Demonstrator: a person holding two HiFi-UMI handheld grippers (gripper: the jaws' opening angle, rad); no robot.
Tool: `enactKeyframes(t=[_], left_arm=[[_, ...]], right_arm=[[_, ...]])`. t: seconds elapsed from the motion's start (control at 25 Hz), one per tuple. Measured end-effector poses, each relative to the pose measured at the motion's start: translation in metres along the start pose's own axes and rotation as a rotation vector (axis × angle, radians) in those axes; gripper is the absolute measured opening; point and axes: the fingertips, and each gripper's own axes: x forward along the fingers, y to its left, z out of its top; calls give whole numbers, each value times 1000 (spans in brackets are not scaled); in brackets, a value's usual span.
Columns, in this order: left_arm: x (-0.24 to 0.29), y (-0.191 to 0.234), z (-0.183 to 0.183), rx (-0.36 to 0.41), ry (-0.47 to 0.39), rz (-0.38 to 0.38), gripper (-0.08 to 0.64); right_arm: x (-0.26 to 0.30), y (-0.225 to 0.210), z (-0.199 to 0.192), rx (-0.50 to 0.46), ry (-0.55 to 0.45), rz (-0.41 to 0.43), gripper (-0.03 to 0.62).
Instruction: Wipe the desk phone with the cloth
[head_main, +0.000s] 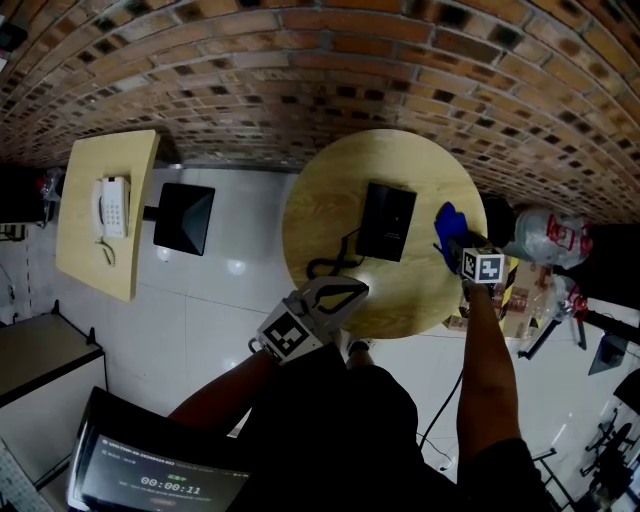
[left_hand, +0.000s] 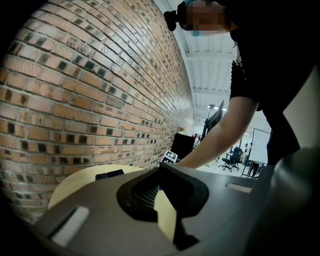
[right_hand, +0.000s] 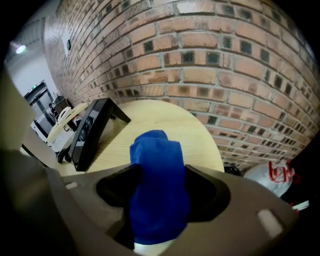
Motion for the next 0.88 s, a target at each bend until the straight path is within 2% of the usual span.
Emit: enactKeyframes(t=[0.16, 0.32, 0.44, 0.6, 0.72, 0.88], left_arm=[[3, -6, 6, 19, -7, -2, -9], [6, -14, 25, 40, -29, 5, -9], [8, -22, 44, 76, -57, 13, -9], [8, -36, 65, 98, -83, 29, -9], [3, -48, 81, 112, -106, 37, -8], [-9, -72, 89, 135, -109, 32, -9]], right_arm=[[-32, 12, 38, -69, -159, 28, 276], [-95, 56, 83, -159, -381, 141, 276], [-145, 105, 105, -268, -505, 235, 276], [-219, 167, 117, -337, -657, 352, 275], [-266, 211, 117, -370, -726, 474, 257], [-309, 250, 104, -421, -767, 564, 175]])
